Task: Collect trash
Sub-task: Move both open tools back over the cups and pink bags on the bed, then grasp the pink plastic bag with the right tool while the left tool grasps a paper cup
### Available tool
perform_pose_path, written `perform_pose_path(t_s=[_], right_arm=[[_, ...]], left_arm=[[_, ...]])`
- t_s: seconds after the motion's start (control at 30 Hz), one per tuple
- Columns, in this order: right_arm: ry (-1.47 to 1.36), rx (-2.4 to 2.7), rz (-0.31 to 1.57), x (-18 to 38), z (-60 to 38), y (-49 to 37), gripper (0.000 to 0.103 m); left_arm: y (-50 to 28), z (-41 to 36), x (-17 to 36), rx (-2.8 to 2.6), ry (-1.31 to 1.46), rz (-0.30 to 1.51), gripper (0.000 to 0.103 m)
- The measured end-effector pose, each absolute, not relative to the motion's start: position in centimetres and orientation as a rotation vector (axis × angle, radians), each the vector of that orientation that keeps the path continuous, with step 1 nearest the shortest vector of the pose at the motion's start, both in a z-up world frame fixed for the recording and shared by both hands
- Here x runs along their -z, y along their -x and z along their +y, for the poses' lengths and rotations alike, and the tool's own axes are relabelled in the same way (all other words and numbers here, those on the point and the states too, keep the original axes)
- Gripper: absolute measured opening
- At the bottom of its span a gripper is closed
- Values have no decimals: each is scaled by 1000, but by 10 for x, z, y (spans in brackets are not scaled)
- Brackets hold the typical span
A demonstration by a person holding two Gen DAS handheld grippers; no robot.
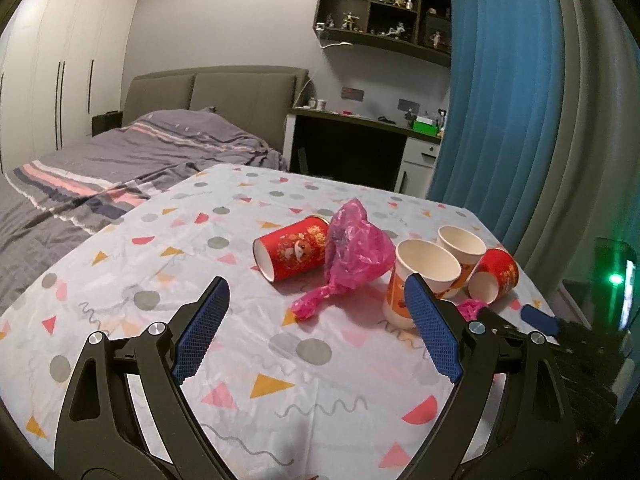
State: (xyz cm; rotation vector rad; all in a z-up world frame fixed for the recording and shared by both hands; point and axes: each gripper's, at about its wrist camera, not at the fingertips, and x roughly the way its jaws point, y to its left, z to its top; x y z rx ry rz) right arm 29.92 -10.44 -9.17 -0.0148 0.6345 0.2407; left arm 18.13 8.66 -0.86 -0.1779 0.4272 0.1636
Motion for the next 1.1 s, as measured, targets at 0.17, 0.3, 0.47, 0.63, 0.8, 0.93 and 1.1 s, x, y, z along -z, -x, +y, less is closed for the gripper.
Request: perform_pose_path(t_s=[0.17, 0.3, 0.47, 0.63, 0.8, 0.93, 1.1], right_arm=[[9, -266, 692, 99, -99, -311, 56], [12, -280, 734, 104, -98, -317, 39], [-4, -291, 740, 104, -103, -317, 25], [-19, -258, 677, 95, -121, -302, 21], [-64, -220, 596, 75, -154, -277, 21], [-101, -200, 546, 62, -179, -260, 21], [-138, -183, 521, 58, -205, -245, 21]], left_arm=[[-186, 84, 9, -144, 167, 432, 88], [-191, 78, 11, -128, 163, 440, 88], [-198, 69, 16, -89, 166, 463, 88], [-210, 53, 23, -39, 160, 502, 88], [-231, 29, 29, 0, 135, 536, 88], [-249, 14, 34, 4, 122, 563, 88], [-271, 0, 42, -14, 99, 597, 88]])
